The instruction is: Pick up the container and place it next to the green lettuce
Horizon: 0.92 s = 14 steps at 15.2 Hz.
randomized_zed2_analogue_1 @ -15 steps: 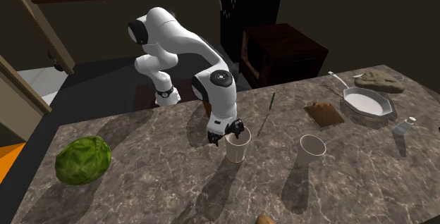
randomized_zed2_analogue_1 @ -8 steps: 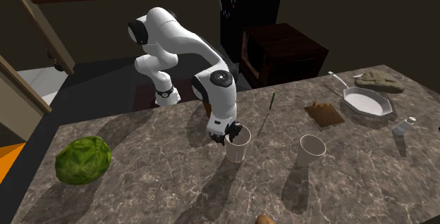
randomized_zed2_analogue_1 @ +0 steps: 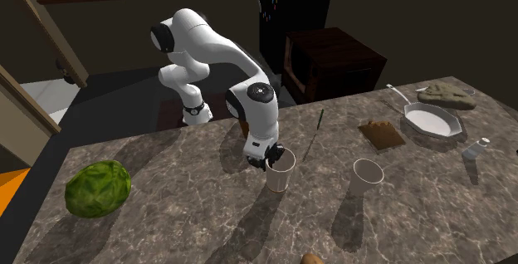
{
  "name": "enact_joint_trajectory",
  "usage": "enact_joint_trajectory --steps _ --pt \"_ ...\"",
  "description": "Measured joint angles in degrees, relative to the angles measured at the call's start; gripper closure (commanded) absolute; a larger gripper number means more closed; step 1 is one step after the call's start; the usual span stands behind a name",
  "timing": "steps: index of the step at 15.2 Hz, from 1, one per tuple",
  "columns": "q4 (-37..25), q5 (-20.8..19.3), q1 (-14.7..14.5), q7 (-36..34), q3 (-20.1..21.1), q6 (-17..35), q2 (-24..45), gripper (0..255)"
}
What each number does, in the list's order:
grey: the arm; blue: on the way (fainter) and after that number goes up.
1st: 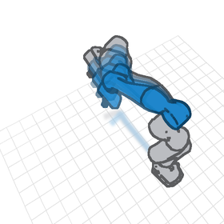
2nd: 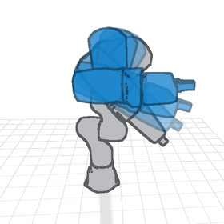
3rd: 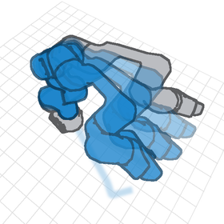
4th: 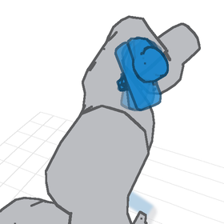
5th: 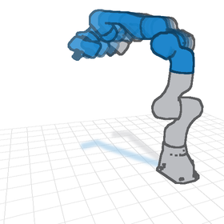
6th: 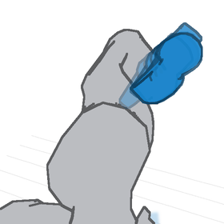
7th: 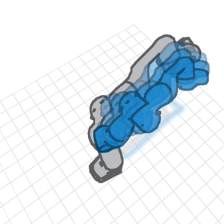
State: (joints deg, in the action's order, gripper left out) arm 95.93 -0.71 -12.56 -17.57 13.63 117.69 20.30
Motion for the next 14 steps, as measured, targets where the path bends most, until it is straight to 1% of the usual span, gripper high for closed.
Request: enact_joint_trajectory --steps 6,14 --pt "-2.3 0.2 0.0 -0.1 0.1 -3.3 -1.1 255" --pt "-7.3 0.4 -0.1 -0.2 0.3 -9.2 -1.9 255"
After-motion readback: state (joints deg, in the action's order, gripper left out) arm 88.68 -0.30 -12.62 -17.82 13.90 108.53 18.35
